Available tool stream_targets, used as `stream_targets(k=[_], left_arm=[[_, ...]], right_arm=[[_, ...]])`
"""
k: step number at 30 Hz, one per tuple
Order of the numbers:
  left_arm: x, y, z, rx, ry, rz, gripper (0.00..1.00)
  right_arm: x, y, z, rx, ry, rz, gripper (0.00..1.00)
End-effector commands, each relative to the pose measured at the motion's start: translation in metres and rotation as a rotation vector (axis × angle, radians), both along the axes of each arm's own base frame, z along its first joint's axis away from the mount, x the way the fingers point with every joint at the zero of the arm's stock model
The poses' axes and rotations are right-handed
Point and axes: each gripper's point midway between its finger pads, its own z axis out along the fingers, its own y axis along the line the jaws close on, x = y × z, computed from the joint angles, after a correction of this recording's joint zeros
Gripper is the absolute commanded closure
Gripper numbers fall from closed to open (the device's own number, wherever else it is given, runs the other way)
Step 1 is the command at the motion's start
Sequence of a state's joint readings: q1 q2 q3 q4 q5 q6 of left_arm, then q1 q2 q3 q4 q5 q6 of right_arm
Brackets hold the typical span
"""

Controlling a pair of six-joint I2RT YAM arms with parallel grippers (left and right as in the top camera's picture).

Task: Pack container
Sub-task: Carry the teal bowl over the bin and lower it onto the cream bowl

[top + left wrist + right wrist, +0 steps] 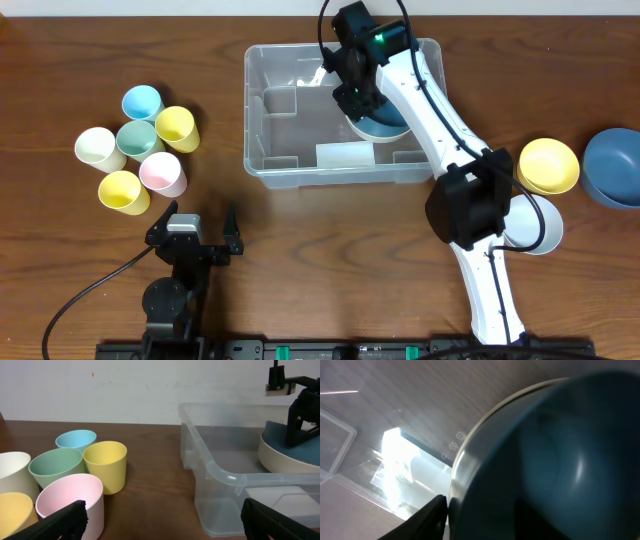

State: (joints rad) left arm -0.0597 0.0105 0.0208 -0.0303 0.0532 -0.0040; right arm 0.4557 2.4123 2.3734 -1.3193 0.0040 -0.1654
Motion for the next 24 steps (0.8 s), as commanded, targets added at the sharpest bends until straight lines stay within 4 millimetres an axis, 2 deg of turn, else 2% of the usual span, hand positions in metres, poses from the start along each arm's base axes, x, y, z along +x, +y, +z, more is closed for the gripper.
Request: stream_targets(k=[1, 4, 10, 12, 14, 16, 19, 24], left_arm=[[-0.001, 0.001, -0.015, -0.009, 0.047, 0.006, 0.02], [-0.001, 0.001, -0.015, -0.009, 0.047, 0.006, 0.02], [-0.001, 0.001, -0.015, -0.009, 0.047, 0.006, 0.02], [-0.001, 0.001, -0.015, -0.009, 0.047, 0.006, 0.02], [-0.001, 0.001, -0.015, -0.009, 0.047, 0.006, 0.02], [-0.001, 0.001, -0.015, -0.009, 0.047, 0.006, 0.02], [-0.001, 0.001, -0.015, -0.009, 0.047, 0.006, 0.02], [-0.001, 0.001, -0.015, -0.009, 0.047, 0.006, 0.02]], right_arm=[[0.001, -0.001, 0.0, -0.012, -0.007, -0.005, 0.56], [0.001, 0.0, 0.002, -0.009, -0.012, -0.003, 0.58], [0.004, 0.002, 0.025, 0.017, -0.056, -0.002, 0.63], [0.003, 0.003, 0.026, 0.024, -0.051, 0.0, 0.72], [-0.001, 0.004, 0.025, 0.03, -0.034, 0.003, 0.87], [-0.003, 0.004, 0.023, 0.031, -0.024, 0.004, 0.95], [-0.004, 0.005, 0.023, 0.03, -0.022, 0.006, 0.99], [-0.003, 0.003, 0.023, 0.02, -0.026, 0.012, 0.99]])
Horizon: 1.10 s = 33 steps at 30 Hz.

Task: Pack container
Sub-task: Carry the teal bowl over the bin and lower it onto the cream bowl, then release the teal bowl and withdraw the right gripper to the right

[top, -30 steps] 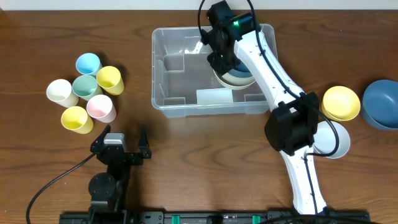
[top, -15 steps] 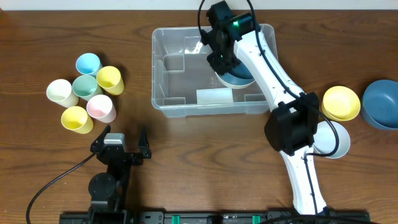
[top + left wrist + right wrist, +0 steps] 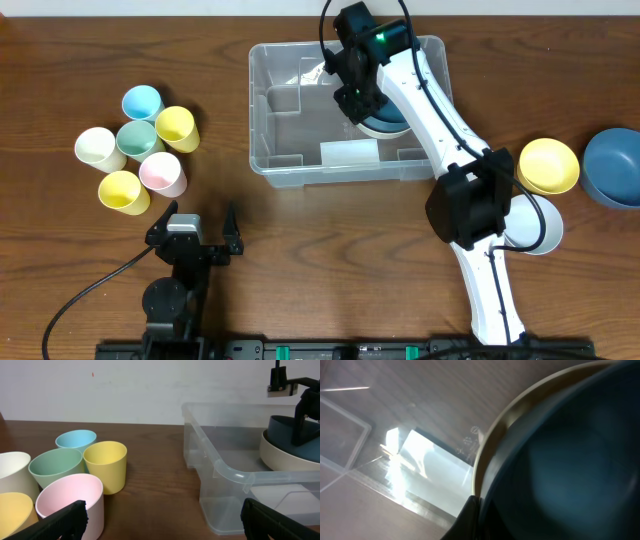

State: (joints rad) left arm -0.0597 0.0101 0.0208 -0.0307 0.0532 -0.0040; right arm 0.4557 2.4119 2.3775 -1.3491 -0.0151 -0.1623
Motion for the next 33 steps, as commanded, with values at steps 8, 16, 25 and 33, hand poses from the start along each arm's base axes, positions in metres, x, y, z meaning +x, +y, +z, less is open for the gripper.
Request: stream_targets(k=[8, 16, 25, 33], left_arm=[[-0.001, 0.001, -0.015, -0.009, 0.047, 0.006, 0.02], [-0.001, 0.001, -0.015, -0.009, 0.047, 0.006, 0.02], [-0.001, 0.001, -0.015, -0.009, 0.047, 0.006, 0.02], [-0.001, 0.001, -0.015, -0.009, 0.047, 0.006, 0.02]], right_arm=[[0.004, 0.002, 0.023, 0.01, -0.058, 0.013, 0.52], [0.008, -0.003, 0.024, -0.011, -0.074, 0.008, 0.35], [0.005, -0.007, 0.065, 0.005, -0.12, 0.006, 0.42], [0.015, -0.095, 0.137, -0.015, -0.235, -0.359, 0.32]])
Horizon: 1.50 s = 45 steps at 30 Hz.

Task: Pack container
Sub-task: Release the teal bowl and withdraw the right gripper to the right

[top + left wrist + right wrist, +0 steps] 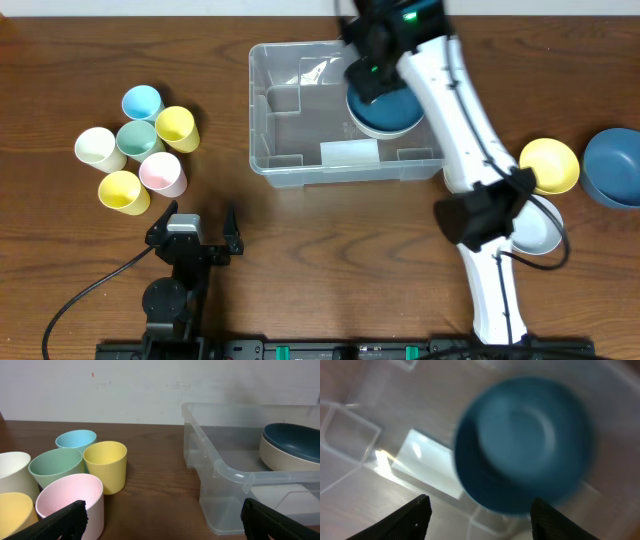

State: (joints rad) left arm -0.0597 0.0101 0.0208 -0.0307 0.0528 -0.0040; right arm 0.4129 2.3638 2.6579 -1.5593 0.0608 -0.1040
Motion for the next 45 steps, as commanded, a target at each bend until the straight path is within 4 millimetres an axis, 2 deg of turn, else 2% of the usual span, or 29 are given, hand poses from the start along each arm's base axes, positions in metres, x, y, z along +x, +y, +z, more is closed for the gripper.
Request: stream_targets(k=[1, 6, 9, 14, 17, 23, 28, 31, 36, 39, 45], left_arm=[[-0.001, 0.001, -0.015, -0.009, 0.047, 0.006, 0.02], [-0.001, 0.001, -0.015, -0.009, 0.047, 0.006, 0.02], [-0.001, 0.001, -0.015, -0.009, 0.047, 0.006, 0.02], [-0.001, 0.001, -0.015, -0.009, 0.047, 0.006, 0.02], [-0.001, 0.001, -0.015, -0.009, 0.047, 0.006, 0.02], [-0.001, 0.001, -0.015, -0.009, 0.047, 0.006, 0.02], [-0.001, 0.001, -0.015, -0.009, 0.047, 0.006, 0.02], [-0.001, 0.001, -0.015, -0.009, 0.047, 0.006, 0.02], [-0.001, 0.001, -0.015, -0.009, 0.047, 0.006, 0.02], [-0.001, 0.001, -0.015, -0.009, 0.047, 0.006, 0.02], [-0.001, 0.001, -0.015, -0.009, 0.047, 0.006, 0.02]], right_arm=[[0.01, -0.076, 0.044, 0.0, -0.093, -0.311, 0.31], [0.0, -0.174, 0.036, 0.025, -0.002, -0.712, 0.27], [-0.003, -0.22, 0.028, 0.073, 0.039, -0.851, 0.26], [-0.022, -0.296, 0.008, 0.086, 0.115, -1.047, 0.21], [-0.043, -0.336, -0.01, 0.073, 0.184, -1.146, 0.21], [-0.074, -0.393, -0.044, 0.067, 0.268, -1.265, 0.25], [-0.088, -0.417, -0.071, 0.092, 0.311, -1.25, 0.26], [-0.086, -0.423, -0.089, 0.12, 0.31, -1.203, 0.27], [-0.067, -0.418, -0.115, 0.192, 0.264, -1.1, 0.32], [-0.057, -0.417, -0.12, 0.194, 0.23, -1.058, 0.35], [-0.05, -0.418, -0.127, 0.193, 0.205, -1.05, 0.59]])
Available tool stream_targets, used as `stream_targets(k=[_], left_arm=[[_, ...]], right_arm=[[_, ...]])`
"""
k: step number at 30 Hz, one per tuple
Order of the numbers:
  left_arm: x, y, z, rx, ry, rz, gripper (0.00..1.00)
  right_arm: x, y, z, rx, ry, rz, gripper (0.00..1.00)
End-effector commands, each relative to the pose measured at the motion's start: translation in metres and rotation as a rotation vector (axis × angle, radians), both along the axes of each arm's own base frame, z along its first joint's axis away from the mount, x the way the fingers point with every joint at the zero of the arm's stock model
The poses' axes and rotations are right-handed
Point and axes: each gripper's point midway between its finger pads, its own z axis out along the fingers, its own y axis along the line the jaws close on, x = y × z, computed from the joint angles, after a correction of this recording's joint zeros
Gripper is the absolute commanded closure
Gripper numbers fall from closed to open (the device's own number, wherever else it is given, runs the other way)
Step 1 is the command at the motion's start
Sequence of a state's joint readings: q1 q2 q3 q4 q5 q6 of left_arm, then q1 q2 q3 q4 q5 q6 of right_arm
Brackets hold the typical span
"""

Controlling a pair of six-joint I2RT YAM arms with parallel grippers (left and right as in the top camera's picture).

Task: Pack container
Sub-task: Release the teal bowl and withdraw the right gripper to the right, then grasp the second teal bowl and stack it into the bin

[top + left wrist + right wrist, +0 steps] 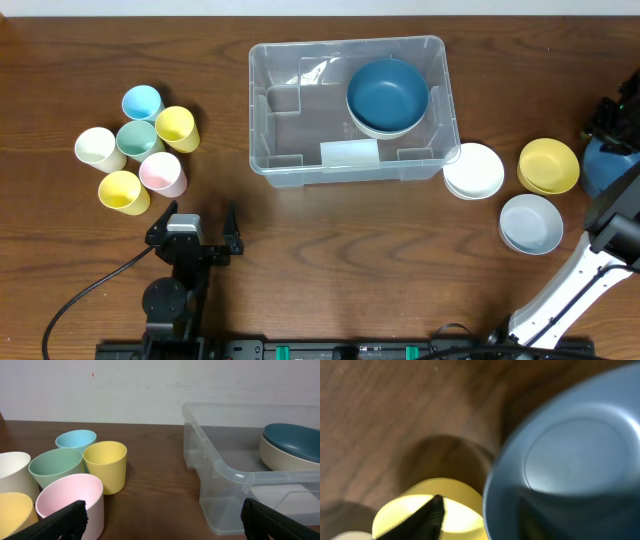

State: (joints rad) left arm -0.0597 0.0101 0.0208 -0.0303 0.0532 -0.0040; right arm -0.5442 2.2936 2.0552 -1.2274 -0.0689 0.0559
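Note:
The clear plastic container (350, 110) stands at the table's middle back. In its right half a dark blue bowl (387, 92) rests inside a cream bowl (280, 460). My right gripper (610, 118) is at the far right edge, above another blue bowl (565, 465). It is open (480, 520) and straddles that bowl's rim: one finger (432, 515) hangs over the yellow bowl (420, 510), the other is inside the blue bowl. My left gripper (195, 232) rests open (172, 527) near the front left, holding nothing.
Several pastel cups (140, 148) cluster at the left, a pink cup (70, 500) nearest my left gripper. Right of the container lie a white bowl (473, 170), a yellow bowl (548, 165) and a pale blue bowl (530, 223). A white insert (348, 154) lies inside the container's front wall.
My right gripper was open above the container over the dark blue bowl; it is now at the far right edge, straddling the rim of another blue bowl. The left arm has not moved.
First my right gripper held the dark blue bowl low in the container's right half. The container then stood slightly further right. Then the bowl lay in the cream bowl with the gripper open above it. Now the gripper is over the far-right bowls.

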Motion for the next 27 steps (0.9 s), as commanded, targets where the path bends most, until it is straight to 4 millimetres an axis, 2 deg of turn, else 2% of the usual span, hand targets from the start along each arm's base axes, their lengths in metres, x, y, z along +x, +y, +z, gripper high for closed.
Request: stream_targets(k=[1, 6, 8, 17, 21, 23, 25, 27], left_arm=[[-0.001, 0.001, -0.016, -0.009, 0.047, 0.006, 0.02], [-0.001, 0.001, -0.016, -0.009, 0.047, 0.006, 0.02], [-0.001, 0.001, -0.016, -0.009, 0.047, 0.006, 0.02], [-0.001, 0.001, -0.016, -0.009, 0.047, 0.006, 0.02], [-0.001, 0.001, -0.016, -0.009, 0.047, 0.006, 0.02], [-0.001, 0.001, -0.016, -0.009, 0.047, 0.006, 0.02], [-0.001, 0.001, -0.016, -0.009, 0.047, 0.006, 0.02], [-0.001, 0.001, -0.016, -0.009, 0.047, 0.006, 0.02]], right_arm=[[0.0, 0.008, -0.005, 0.016, -0.003, 0.03, 0.62], [-0.006, 0.011, -0.026, 0.026, 0.019, 0.029, 0.65], [-0.008, 0.012, -0.032, 0.028, 0.022, 0.027, 0.7], [-0.001, 0.006, -0.025, 0.006, -0.001, 0.014, 0.99], [0.006, 0.003, -0.006, -0.011, -0.02, -0.002, 0.99], [0.014, 0.005, 0.012, -0.02, -0.046, 0.004, 0.99], [0.025, 0.011, 0.037, -0.03, -0.083, 0.025, 0.99], [0.04, 0.029, 0.068, -0.029, -0.144, 0.067, 0.99]])
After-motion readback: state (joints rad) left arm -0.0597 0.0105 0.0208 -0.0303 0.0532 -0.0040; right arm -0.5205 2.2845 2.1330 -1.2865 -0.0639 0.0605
